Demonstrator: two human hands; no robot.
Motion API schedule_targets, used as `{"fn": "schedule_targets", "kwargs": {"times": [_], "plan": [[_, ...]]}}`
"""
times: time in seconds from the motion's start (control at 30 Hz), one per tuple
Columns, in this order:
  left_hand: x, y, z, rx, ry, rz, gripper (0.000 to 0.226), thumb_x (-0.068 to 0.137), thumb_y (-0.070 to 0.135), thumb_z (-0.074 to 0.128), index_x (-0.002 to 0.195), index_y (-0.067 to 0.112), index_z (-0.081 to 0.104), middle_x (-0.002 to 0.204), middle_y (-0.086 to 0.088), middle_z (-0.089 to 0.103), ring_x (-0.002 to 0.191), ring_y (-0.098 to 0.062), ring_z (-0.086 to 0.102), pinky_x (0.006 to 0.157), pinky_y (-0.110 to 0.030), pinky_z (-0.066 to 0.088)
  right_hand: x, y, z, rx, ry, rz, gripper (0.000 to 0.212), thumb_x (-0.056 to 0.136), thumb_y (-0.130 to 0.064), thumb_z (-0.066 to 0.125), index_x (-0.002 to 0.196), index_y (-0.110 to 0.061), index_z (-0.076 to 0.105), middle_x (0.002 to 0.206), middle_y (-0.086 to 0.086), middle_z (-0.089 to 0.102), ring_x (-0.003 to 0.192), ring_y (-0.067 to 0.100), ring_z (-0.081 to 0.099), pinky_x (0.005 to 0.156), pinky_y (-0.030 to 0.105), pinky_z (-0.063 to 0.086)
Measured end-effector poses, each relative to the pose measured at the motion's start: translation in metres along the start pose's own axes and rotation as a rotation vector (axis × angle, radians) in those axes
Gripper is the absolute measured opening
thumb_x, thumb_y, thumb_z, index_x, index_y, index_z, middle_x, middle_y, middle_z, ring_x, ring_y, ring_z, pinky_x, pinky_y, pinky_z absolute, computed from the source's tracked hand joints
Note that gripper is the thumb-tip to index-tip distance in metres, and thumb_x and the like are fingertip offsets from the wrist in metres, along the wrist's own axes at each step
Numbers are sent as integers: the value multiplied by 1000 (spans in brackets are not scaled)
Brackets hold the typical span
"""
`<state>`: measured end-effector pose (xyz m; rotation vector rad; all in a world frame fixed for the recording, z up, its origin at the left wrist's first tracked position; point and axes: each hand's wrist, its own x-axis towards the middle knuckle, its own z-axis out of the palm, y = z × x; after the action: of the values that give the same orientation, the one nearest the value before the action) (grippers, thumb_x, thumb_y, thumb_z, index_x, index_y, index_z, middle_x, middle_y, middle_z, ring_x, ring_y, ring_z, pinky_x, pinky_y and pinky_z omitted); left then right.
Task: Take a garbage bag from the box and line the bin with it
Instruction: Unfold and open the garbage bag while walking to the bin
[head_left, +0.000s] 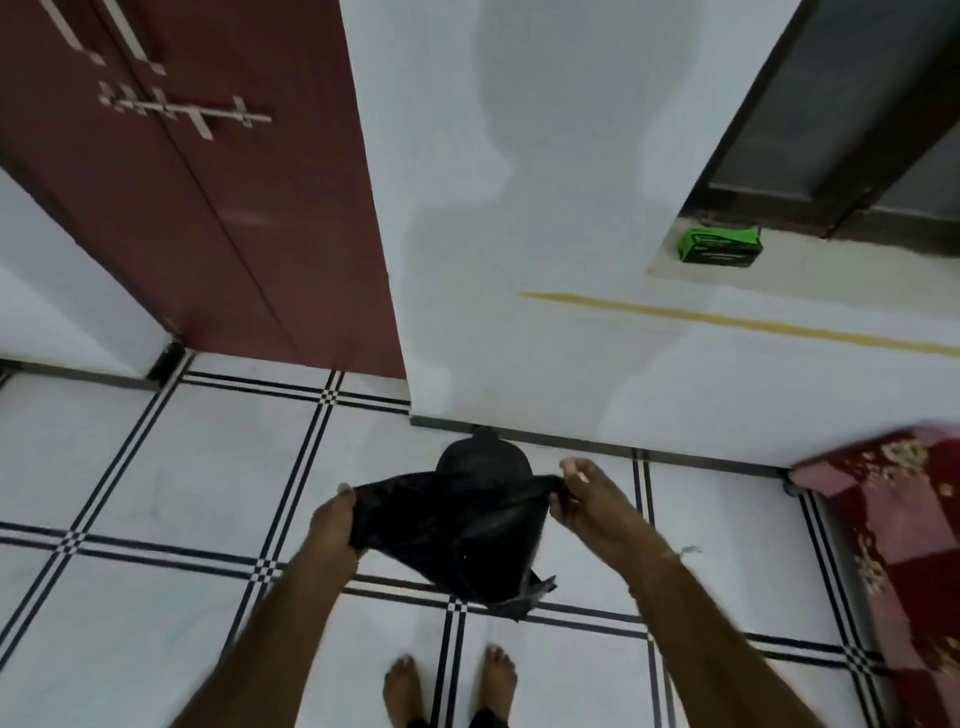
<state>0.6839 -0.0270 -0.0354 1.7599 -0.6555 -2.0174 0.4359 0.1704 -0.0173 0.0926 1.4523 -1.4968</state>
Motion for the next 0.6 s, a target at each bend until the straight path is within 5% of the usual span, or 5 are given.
{"fn": "schedule_targets", "kwargs": {"times": [0.2,0.3,0.43,0.5,0.6], "plan": [[-17,24,22,-152,-109,61,46,110,24,40,153,10,38,140,-18,56,121,-32,57,111,-49,43,-8,-37,15,-179,-71,-168,25,107,-17,46,109,-22,71,104,-7,72,100,11,61,89,31,41],[-6,15,7,-184,-110,27,45,108,26,44,150,9,44,142,-17,56,123,-33,58,105,-49,47,-11,-20,10,4,-32,-109,23,102,-24,58,117,-20,74,114,-3,72,114,16,62,101,41,43],[-5,5,-10,-211,-170,16,32,109,22,42,134,8,55,130,-20,61,115,-32,62,108,-49,45,-16,2,18,160,48,-111,29,98,-20,64,125,-9,70,107,4,72,108,22,65,91,43,55],[-10,4,-14,-142,-186,14,36,110,28,37,116,5,64,119,-19,65,106,-29,64,102,-44,47,-22,10,26,56,92,-163,31,98,-18,65,128,-11,68,112,5,71,108,21,64,83,35,56],[-9,2,-17,-5,-282,59,40,110,29,37,127,1,61,122,-22,67,111,-33,65,92,-42,52,-27,20,33,-197,86,-265,37,96,-18,69,132,-18,67,121,2,69,108,18,65,74,23,57]]}}
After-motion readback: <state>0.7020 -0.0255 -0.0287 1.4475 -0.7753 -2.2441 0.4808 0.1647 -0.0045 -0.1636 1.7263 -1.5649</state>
